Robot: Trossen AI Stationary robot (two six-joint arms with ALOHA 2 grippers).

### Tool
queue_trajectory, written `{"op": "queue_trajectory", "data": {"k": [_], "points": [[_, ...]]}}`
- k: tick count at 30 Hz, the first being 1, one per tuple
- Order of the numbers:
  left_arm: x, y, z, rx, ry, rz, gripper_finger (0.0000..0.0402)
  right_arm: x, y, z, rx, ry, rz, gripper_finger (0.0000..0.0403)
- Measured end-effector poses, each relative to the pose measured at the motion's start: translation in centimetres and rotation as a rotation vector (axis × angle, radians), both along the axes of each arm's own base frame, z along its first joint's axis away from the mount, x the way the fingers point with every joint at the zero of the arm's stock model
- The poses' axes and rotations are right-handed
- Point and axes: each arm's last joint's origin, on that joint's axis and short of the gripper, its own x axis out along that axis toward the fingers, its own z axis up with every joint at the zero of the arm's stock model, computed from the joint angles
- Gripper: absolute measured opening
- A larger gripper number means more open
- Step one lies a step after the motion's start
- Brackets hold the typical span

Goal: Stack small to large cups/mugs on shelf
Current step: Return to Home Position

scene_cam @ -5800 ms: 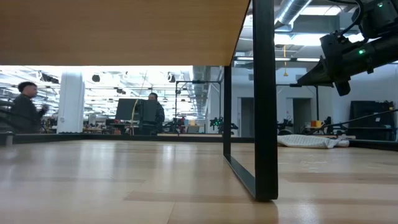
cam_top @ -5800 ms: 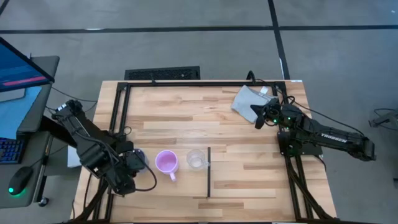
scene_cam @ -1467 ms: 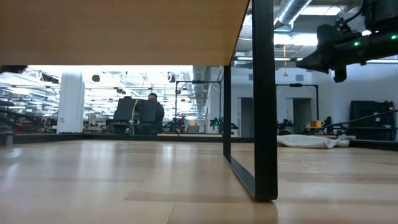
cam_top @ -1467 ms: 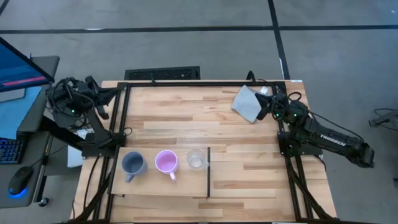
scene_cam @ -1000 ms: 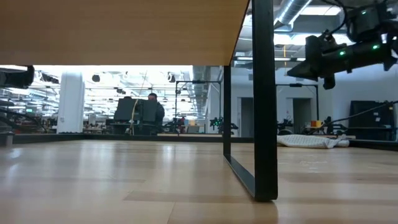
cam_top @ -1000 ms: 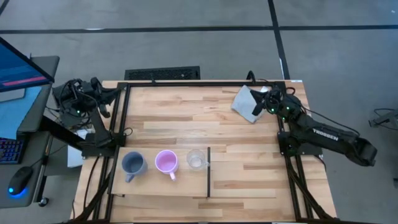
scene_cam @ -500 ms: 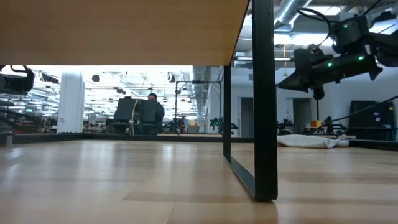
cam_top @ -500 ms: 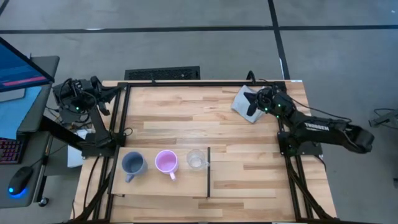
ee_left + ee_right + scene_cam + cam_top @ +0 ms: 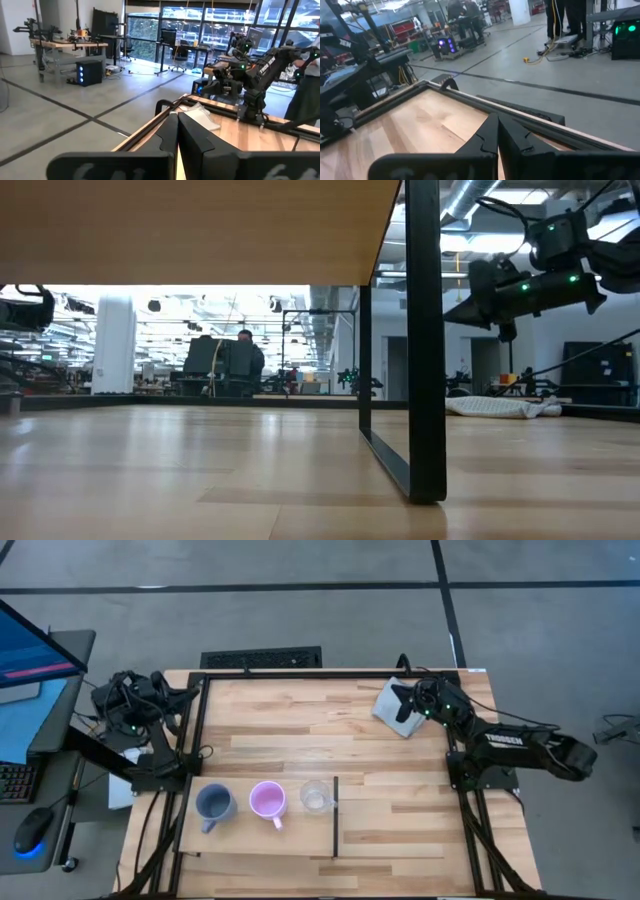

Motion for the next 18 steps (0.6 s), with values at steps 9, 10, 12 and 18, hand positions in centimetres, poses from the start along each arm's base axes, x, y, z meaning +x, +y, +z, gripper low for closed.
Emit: {"op": "queue_trajectory", "data": {"k": [9, 10, 12, 18], "points": [[0.2, -0.4, -0.5, 0.006, 0.003, 0.000, 0.0000, 0.0, 0.8, 1.0, -0.038, -0.042, 0.036, 0.0014], [0.2, -0.4, -0.6, 0.008, 0.004, 0.001, 0.0000, 0.0, 1.0, 1.0, -0.033, -0.037, 0.043, 0.0013], [0.3, -0.6, -0.9, 0.010, 0.005, 0.000, 0.0000, 0.0, 1.4, 0.7, -0.003, -0.003, 0.059, 0.0013], [0.8, -1.5, -2.4, -0.045, -0.023, 0.000, 0.0000, 0.0, 2.6, 0.9, 0.018, 0.012, 0.118, 0.0014]]}}
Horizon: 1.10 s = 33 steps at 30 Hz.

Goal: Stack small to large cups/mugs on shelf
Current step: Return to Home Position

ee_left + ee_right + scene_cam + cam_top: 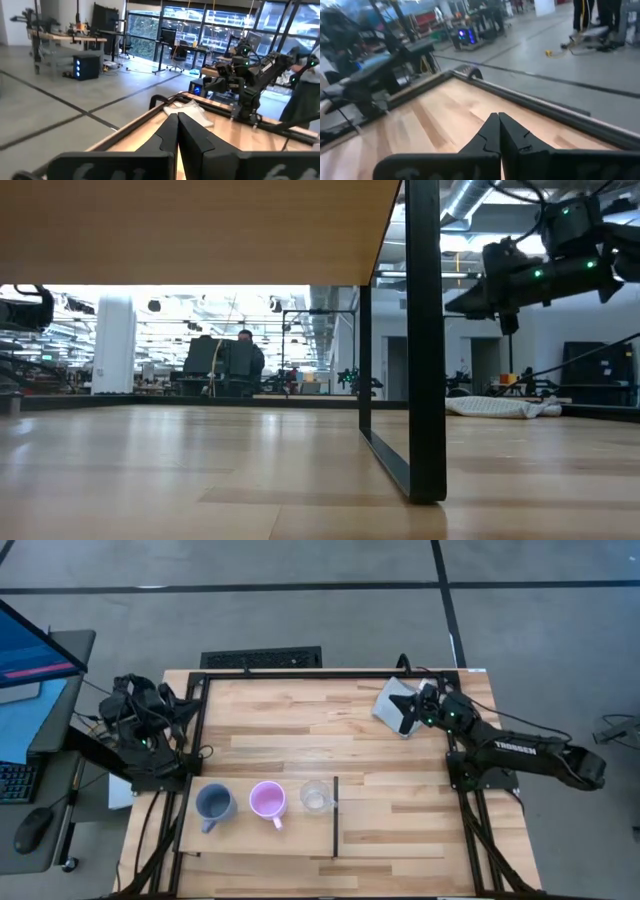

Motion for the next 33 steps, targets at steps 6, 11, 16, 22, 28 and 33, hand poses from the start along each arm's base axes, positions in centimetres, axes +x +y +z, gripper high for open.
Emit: {"op": "queue_trajectory", "data": {"k": [6, 11, 16, 22, 28, 33], "points": [[0.4, -0.9, -1.6, -0.064, -0.030, -0.001, 0.0000, -0.3, 0.5, 1.0, -0.033, -0.059, 0.002, 0.0011], [0.4, -0.9, -1.6, -0.156, -0.078, -0.001, 0.0000, -0.5, 0.7, 1.3, -0.044, -0.083, -0.001, 0.0013], [0.9, -1.8, -2.6, -0.195, -0.101, 0.000, 0.0000, -0.5, 0.6, 1.3, -0.040, -0.086, -0.004, 0.0011], [2.1, -4.1, -5.2, -0.241, -0.125, 0.008, 0.0000, -0.5, 0.6, 1.3, -0.040, -0.086, -0.012, 0.0012], [2.8, -5.5, -6.0, -0.228, -0.119, 0.004, 0.0000, -0.5, 0.6, 1.4, -0.024, -0.108, -0.014, 0.0011], [3.2, -6.5, -6.4, -0.185, -0.090, -0.044, 0.0000, -0.5, 0.6, 1.8, -0.036, -0.141, -0.035, 0.0011]]}}
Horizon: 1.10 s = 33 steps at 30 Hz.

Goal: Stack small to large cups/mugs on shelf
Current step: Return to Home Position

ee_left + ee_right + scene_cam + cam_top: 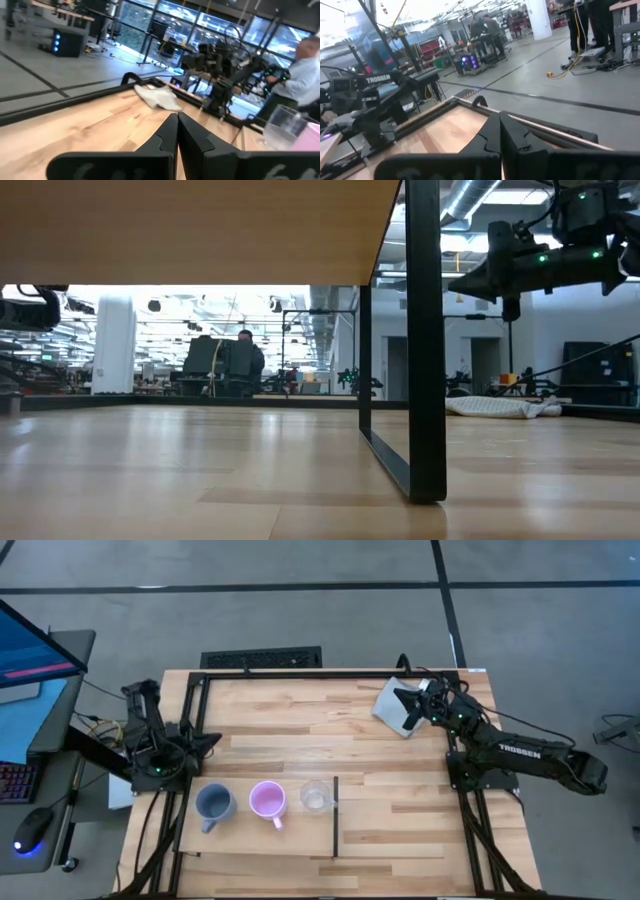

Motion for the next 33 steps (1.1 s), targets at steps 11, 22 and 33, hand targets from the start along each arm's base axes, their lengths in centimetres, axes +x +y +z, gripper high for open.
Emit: {"op": "queue_trajectory", "data": {"k": [11, 22, 33], "points": [[-0.1, -0.1, -0.1, 0.046, 0.020, -0.025, 0.0000, 0.3, 0.4, -0.1, -0.007, 0.014, 0.028, 0.0012], [0.3, -0.8, -2.4, 0.009, 0.013, -0.018, 0.0000, 0.5, 0.8, -0.2, 0.004, 0.027, 0.054, 0.0012], [0.5, -1.2, -2.6, 0.069, 0.051, -0.020, 0.0000, 0.6, 0.8, -0.4, 0.012, 0.040, 0.064, 0.0022]]}}
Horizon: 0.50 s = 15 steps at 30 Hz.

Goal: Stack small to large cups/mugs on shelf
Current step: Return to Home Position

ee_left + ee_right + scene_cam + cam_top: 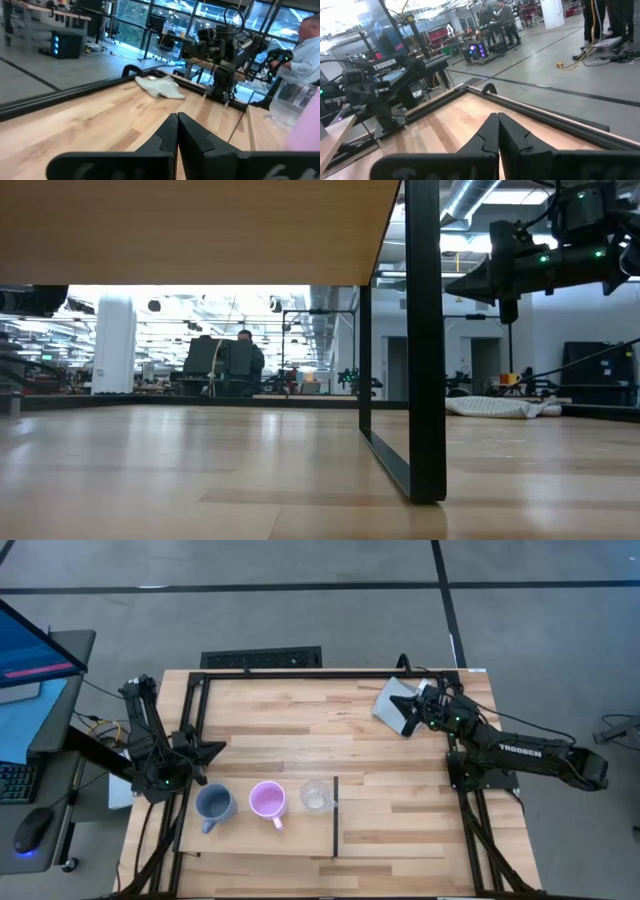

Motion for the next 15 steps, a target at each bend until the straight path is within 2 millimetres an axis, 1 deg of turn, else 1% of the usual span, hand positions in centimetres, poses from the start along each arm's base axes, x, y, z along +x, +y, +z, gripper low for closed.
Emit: {"op": "queue_trajectory", "data": {"k": [8, 12, 15], "points": [[-0.01, -0.02, -0.41, -0.002, 0.079, -0.054, 0.0000, 0.02, 0.04, -0.09, 0.000, 0.010, 0.014, 0.0022], [-0.01, -0.03, -0.45, 0.056, 0.110, -0.063, 0.0000, 0.01, 0.03, -0.09, -0.002, 0.012, 0.014, 0.0024], [-0.01, -0.05, -0.49, 0.055, 0.119, -0.071, 0.0000, 0.01, 0.03, -0.10, -0.002, 0.012, 0.013, 0.0024]]}}
